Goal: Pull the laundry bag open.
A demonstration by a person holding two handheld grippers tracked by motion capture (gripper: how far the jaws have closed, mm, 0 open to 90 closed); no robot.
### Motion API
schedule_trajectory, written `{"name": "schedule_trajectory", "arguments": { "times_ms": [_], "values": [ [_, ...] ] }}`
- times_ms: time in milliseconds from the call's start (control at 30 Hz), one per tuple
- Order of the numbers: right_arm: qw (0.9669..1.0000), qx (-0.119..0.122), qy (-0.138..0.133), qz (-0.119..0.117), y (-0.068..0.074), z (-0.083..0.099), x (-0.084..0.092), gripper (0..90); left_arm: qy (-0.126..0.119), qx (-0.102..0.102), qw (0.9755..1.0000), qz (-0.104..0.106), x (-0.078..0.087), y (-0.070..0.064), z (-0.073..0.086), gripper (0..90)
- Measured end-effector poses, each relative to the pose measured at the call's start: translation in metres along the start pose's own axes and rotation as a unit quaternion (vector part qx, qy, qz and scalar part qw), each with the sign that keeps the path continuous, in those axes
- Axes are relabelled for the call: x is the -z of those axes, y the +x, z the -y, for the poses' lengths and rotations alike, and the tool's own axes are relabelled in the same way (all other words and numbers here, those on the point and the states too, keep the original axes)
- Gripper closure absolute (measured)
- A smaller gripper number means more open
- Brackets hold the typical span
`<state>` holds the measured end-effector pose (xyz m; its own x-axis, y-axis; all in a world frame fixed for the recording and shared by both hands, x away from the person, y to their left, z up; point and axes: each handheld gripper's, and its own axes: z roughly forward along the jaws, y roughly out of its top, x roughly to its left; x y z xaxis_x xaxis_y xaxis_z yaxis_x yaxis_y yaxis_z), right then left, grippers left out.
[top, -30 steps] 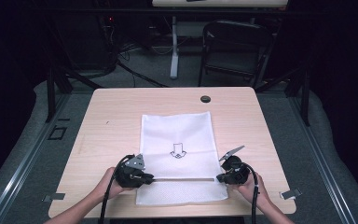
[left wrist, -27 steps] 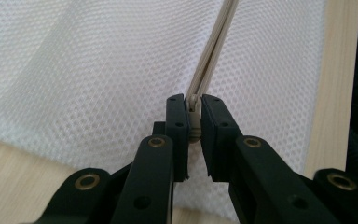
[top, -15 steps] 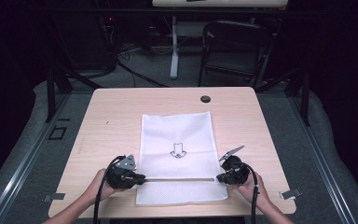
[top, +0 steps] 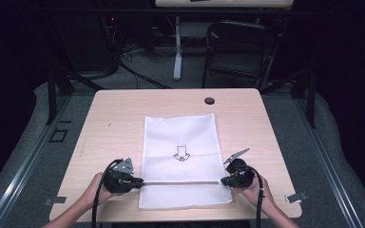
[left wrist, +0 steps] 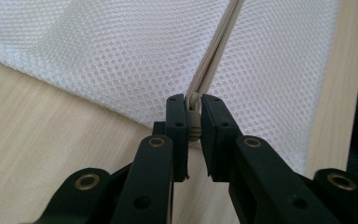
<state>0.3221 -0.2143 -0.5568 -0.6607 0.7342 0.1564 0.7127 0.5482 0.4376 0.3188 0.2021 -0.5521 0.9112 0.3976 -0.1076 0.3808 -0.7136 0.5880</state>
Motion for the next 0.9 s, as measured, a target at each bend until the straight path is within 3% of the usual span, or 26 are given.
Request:
{"name": "schedule_trajectory", "arguments": {
  "times_ms": [233,267,300,333,700,900],
  "values": [
    [1.0000,0.004,0.008,0.001,-0.001,0.000,0.001,90.0,-0.003,-0.001,1.0000,0.005,0.000,-0.001,0.003,82.4],
    [0.9999,-0.010,-0.004,-0.004,0.001,0.000,-0.001,90.0,-0.002,-0.001,1.0000,0.006,0.000,-0.001,0.003,82.4],
    [1.0000,0.000,0.002,0.003,0.000,0.000,0.000,90.0,-0.001,-0.003,1.0000,0.007,0.001,-0.001,0.003,82.4],
    [1.0000,0.000,0.005,-0.005,0.000,0.000,0.001,90.0,0.004,-0.007,1.0000,0.002,0.001,-0.001,0.003,82.4],
    [1.0000,-0.001,0.001,0.001,0.000,0.000,0.000,90.0,0.003,0.006,1.0000,0.006,0.003,0.004,0.011,82.4],
    [1.0000,0.004,0.007,0.003,0.000,0.000,0.001,90.0,0.005,0.004,1.0000,0.005,0.003,0.004,0.012,82.4]
  ]
}}
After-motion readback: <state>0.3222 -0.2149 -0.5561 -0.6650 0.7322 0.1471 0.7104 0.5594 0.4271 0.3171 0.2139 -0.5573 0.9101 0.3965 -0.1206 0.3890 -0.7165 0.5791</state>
